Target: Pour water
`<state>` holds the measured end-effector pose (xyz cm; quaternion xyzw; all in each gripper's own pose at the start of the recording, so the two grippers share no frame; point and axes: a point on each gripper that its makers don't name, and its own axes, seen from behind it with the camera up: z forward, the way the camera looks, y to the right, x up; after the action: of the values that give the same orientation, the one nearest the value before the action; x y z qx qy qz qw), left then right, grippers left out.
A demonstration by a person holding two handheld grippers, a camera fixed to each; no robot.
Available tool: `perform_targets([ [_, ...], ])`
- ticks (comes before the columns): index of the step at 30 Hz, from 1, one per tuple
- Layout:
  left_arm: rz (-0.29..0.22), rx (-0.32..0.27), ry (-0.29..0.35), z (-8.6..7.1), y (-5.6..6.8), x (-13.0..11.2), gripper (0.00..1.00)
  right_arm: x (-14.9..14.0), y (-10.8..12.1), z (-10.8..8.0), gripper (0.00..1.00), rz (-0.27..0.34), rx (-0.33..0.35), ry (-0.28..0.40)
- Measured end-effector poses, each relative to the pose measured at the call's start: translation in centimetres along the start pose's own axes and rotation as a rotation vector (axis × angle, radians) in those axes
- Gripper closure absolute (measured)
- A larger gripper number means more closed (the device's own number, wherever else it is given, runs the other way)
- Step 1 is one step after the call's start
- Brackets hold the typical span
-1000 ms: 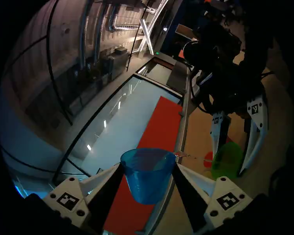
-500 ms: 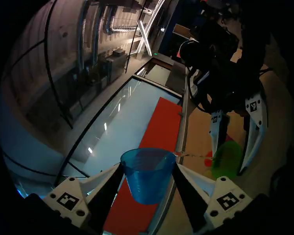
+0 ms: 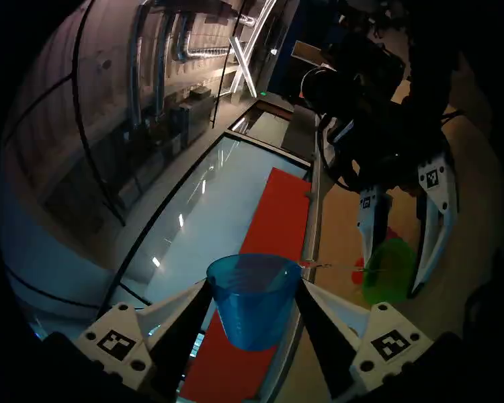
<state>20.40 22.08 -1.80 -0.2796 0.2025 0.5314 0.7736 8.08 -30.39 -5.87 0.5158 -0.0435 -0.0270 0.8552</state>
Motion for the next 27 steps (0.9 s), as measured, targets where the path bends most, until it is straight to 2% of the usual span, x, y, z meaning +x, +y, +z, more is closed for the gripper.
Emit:
perform_targets([
  [15,0.038,-0.004,0.005,-0.28,0.14,0.25,0.15,0.07,0.09,0.0,0.1,-0.003,-0.001,0.002],
  [27,0.074,0.0,0.008,-0.51,-0.28,0.55,0.15,0.25,0.03,0.03,0.1,-0.007,-0.002,0.006],
])
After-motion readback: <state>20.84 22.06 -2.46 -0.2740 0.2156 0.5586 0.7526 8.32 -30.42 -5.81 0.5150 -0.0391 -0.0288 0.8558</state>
